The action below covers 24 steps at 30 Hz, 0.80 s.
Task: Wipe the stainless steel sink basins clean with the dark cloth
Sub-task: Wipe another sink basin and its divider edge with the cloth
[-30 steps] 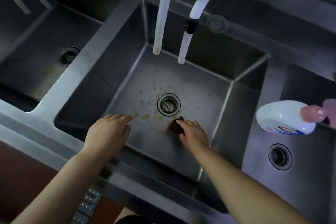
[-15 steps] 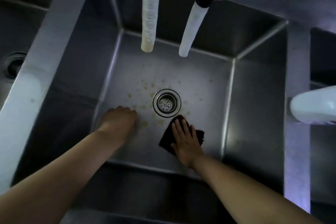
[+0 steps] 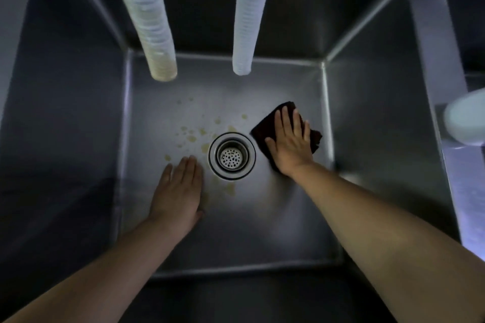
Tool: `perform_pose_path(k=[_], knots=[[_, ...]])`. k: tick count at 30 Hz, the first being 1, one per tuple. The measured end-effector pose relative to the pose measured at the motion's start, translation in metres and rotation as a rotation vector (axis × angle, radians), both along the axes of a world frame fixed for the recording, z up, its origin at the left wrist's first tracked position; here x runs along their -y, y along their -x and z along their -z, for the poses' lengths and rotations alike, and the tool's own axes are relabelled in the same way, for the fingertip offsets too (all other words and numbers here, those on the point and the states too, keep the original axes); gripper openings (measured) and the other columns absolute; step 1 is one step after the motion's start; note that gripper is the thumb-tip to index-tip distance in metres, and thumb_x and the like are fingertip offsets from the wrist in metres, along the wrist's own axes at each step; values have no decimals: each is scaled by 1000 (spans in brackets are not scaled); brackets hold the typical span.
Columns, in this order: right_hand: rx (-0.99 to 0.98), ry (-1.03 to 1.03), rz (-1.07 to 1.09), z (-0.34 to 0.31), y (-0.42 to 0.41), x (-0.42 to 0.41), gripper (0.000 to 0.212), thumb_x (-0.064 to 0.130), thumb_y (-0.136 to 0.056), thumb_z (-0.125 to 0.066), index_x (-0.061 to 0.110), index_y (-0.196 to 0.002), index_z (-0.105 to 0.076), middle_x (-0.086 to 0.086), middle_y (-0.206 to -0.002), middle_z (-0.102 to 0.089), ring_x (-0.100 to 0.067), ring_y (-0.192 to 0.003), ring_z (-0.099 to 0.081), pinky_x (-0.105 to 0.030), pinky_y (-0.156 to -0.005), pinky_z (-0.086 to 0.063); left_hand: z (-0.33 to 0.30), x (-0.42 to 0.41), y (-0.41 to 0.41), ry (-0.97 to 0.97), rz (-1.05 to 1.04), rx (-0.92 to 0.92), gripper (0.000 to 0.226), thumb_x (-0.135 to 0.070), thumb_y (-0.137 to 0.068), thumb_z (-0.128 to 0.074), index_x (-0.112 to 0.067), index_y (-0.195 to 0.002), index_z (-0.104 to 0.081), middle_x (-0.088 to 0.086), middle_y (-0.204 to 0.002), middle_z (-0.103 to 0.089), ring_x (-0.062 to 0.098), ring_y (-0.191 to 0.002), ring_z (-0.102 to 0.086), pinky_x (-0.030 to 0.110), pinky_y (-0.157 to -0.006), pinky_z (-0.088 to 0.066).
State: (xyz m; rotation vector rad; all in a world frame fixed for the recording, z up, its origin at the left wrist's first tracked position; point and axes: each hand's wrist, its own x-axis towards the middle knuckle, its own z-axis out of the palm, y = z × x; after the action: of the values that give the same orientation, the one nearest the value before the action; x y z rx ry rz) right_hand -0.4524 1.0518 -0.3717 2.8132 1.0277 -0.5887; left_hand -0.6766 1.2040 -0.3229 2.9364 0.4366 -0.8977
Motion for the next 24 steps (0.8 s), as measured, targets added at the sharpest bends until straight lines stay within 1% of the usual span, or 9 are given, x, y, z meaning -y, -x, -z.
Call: perform_pose_path(k=[2,4,6,8,10,12,16,19,24], knots=[[-38,-2,-26,-2,27,22,70,43,-98,-25,11,-148,13,-7,-157,19,-27,-141,25,-46,-112,17,1,6,-7,36,25,13,101,-54,-83,-54,-5,-149,5,12,-158,4,27,-145,2,45,-116,1],[-81,47,-77,-6,58,48,73,44,-98,-25,11,-145,19,-8,-154,24,-29,-134,36,-46,-109,20,1,12,-13,69,33,10,100,-55,-83,-53,-7,-149,4,11,-158,5,26,-145,4,45,-116,3],[-137,121,-89,-7,85,66,76,45,-98,-25,13,-138,31,-10,-150,32,-30,-125,47,-47,-106,25,0,16,-18,75,31,2,105,-58,-80,-56,-6,-149,4,13,-158,5,28,-145,6,46,-116,4],[-195,160,-40,-5,99,70,79,45,-96,-27,14,-132,37,-10,-147,37,-29,-121,51,-47,-104,28,-2,18,-20,56,11,-22,112,-62,-76,-58,-3,-148,6,16,-157,6,30,-145,6,48,-116,4],[-205,158,14,-3,96,60,82,46,-95,-28,14,-132,37,-9,-145,40,-30,-125,47,-50,-106,27,-1,18,-21,26,9,-42,116,-64,-75,-58,-2,-148,8,18,-157,7,32,-145,7,49,-115,5],[-150,117,49,-1,82,42,84,49,-93,-29,11,-138,31,-8,-145,39,-31,-132,39,-52,-108,23,-1,18,-22,6,25,-65,116,-63,-76,-57,-1,-147,11,20,-156,10,33,-144,9,50,-113,11],[-16,26,42,8,33,-3,85,53,-89,-32,10,-148,13,-12,-156,18,-32,-142,21,-51,-108,21,0,21,-32,-21,79,-146,116,-57,-77,-61,6,-144,11,27,-154,8,39,-143,5,48,-113,13],[44,-9,59,15,-14,-35,84,53,-88,-31,10,-149,7,-11,-158,10,-32,-143,15,-49,-110,18,1,25,-40,-47,124,-188,115,-53,-78,-63,12,-143,6,34,-151,3,44,-142,-2,48,-114,10],[138,-41,127,21,-89,-62,79,51,-90,-28,8,-149,4,-12,-158,7,-32,-144,11,-47,-113,12,7,27,-40,-57,125,-212,119,-54,-75,-65,13,-142,7,35,-151,3,44,-142,-1,48,-111,15]])
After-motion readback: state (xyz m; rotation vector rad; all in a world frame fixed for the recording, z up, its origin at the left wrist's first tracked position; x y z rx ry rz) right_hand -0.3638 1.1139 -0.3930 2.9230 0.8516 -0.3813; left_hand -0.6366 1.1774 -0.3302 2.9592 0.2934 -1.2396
